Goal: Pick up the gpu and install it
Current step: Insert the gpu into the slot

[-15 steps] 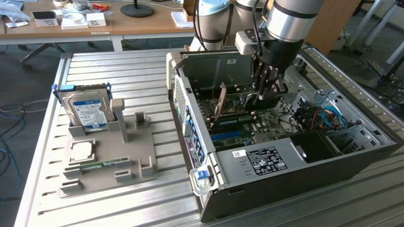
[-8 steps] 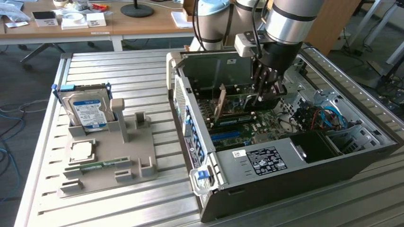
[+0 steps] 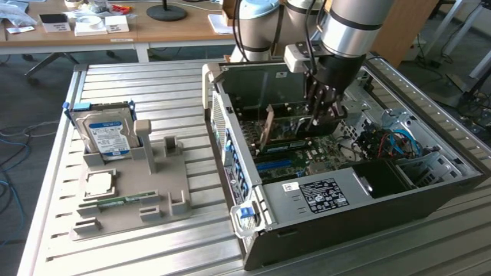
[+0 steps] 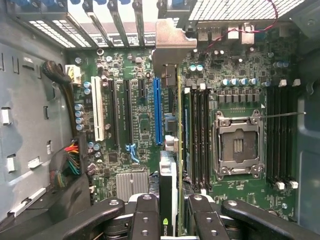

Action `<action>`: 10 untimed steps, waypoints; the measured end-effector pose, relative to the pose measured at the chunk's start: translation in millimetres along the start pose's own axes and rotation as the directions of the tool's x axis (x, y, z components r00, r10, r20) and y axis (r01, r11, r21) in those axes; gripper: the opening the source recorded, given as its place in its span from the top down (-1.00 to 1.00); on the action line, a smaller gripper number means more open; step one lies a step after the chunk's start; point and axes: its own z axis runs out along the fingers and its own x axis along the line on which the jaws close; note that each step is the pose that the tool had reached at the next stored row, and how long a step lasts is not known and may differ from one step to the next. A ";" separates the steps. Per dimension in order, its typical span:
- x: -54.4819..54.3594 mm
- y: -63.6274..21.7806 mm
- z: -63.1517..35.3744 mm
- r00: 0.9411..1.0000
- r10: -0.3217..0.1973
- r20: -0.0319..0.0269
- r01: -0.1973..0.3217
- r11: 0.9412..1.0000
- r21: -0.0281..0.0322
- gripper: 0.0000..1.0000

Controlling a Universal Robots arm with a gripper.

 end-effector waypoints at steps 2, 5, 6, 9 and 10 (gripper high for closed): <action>0.1 0.1 1.3 1.000 0.000 0.000 0.000 1.000 0.001 0.47; 0.1 0.1 1.3 1.000 0.000 0.000 0.000 1.000 0.001 0.47; 0.1 0.1 1.3 1.000 0.000 0.000 0.000 1.000 0.001 0.47; 0.1 0.0 1.9 1.000 0.000 0.000 0.000 1.000 0.001 0.47; 0.1 0.1 2.5 1.000 0.000 0.000 0.000 1.000 0.002 0.47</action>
